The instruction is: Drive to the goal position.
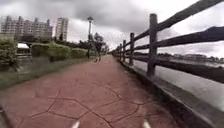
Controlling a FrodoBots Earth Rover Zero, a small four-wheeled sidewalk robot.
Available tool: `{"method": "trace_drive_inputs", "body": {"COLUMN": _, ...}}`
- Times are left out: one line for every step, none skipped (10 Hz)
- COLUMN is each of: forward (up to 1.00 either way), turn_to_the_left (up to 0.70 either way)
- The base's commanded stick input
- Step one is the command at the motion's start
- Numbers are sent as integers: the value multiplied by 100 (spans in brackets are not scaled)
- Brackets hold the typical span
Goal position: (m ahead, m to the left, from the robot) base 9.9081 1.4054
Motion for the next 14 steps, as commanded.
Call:
{"method": "trace_drive_inputs", "body": {"forward": 50, "turn_to_the_left": 50}}
{"method": "trace_drive_inputs", "body": {"forward": 50, "turn_to_the_left": 50}}
{"method": "trace_drive_inputs", "body": {"forward": 50, "turn_to_the_left": 42}}
{"method": "trace_drive_inputs", "body": {"forward": 50, "turn_to_the_left": 19}}
{"method": "trace_drive_inputs", "body": {"forward": 50, "turn_to_the_left": 9}}
{"method": "trace_drive_inputs", "body": {"forward": 50, "turn_to_the_left": 7}}
{"method": "trace_drive_inputs", "body": {"forward": 50, "turn_to_the_left": 0}}
{"method": "trace_drive_inputs", "body": {"forward": 50, "turn_to_the_left": 0}}
{"method": "trace_drive_inputs", "body": {"forward": 50, "turn_to_the_left": 1}}
{"method": "trace_drive_inputs", "body": {"forward": 50, "turn_to_the_left": 3}}
{"method": "trace_drive_inputs", "body": {"forward": 50, "turn_to_the_left": 6}}
{"method": "trace_drive_inputs", "body": {"forward": 50, "turn_to_the_left": 0}}
{"method": "trace_drive_inputs", "body": {"forward": 50, "turn_to_the_left": 0}}
{"method": "trace_drive_inputs", "body": {"forward": 50, "turn_to_the_left": 0}}
